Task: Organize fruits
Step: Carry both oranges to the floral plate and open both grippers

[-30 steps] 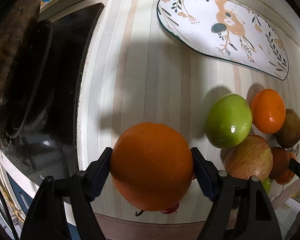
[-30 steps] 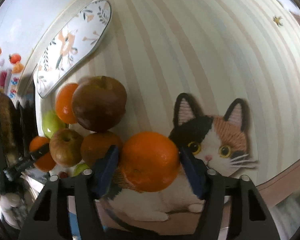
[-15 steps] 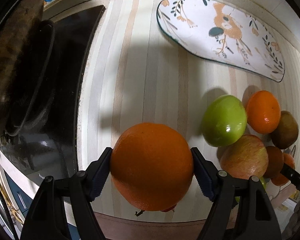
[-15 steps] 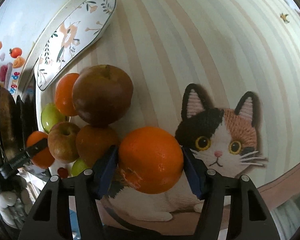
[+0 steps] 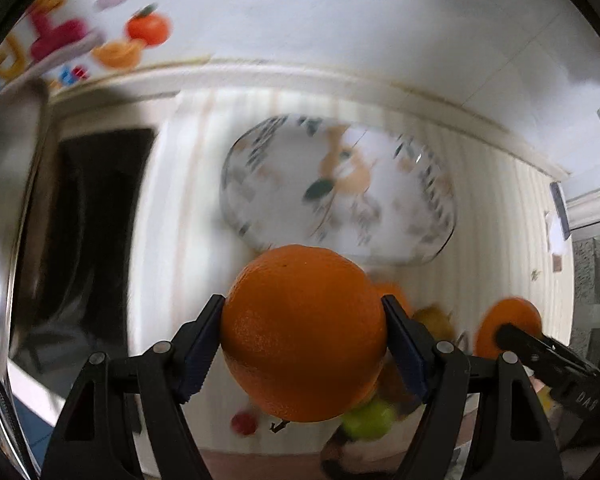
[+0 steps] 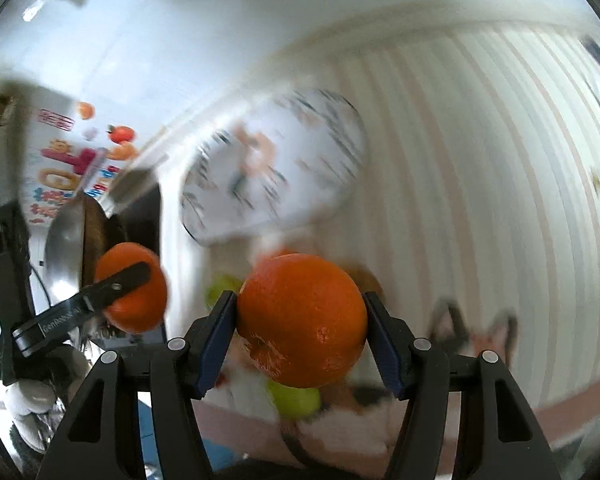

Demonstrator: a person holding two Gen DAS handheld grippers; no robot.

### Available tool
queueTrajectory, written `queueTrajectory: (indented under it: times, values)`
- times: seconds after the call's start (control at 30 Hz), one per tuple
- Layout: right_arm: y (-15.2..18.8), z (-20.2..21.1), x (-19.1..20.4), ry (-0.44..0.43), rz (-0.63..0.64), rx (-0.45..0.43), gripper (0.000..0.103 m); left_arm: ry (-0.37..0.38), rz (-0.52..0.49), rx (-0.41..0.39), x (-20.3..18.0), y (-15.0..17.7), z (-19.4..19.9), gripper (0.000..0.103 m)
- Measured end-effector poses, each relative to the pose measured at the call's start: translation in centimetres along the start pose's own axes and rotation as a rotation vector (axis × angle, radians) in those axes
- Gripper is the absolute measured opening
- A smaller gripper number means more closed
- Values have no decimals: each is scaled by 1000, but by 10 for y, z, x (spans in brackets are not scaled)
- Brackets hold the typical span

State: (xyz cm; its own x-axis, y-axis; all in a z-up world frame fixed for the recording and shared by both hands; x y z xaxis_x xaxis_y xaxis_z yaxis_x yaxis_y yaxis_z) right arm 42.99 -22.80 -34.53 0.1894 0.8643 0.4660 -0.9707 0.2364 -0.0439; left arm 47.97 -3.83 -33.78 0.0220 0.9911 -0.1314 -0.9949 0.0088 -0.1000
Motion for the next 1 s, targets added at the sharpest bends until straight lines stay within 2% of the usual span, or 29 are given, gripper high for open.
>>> queueTrajectory:
  times: [0.13,0.27,0.33,0.6,0.9,0.97,1.0]
  values:
    - [-59,-19,25,41,87,-14,65,-8,7,20,-8,-47,-23,75]
    - [-109,-64,29,78,110,43,65,-30,22,67,-4,-80,-57,75]
    - [-124,-84,25,92,96,75,65,-44,32,87,1,-87,-69,75]
    - [-153,-122,3,93,47,128,65,-36,58,148,9,-118,-105,75]
    - [-161,-137,-2,80,27,170,67,-29,84,195,9,-123,-120,76]
    - [-161,-138,0,70,18,174,73,-26,85,193,10,-124,-120,76]
    - [-162,-136,-1,91,19,170,85,-27,87,193,12,-123,-120,76]
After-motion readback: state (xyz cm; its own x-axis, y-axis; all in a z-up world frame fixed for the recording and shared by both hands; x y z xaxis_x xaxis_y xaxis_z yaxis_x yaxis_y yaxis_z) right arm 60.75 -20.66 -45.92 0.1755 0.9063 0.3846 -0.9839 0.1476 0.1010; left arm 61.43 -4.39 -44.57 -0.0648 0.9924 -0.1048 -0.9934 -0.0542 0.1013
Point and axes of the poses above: each gripper's, at about its wrist camera, not at the fingertips, and z roughly against the way its jaws point, x to its left, y to its underside, the point moved 10 cm from there along -z, roughly the way its jaws point, and after that the axes turned 4 degrees about x, right-handed, at the moved point
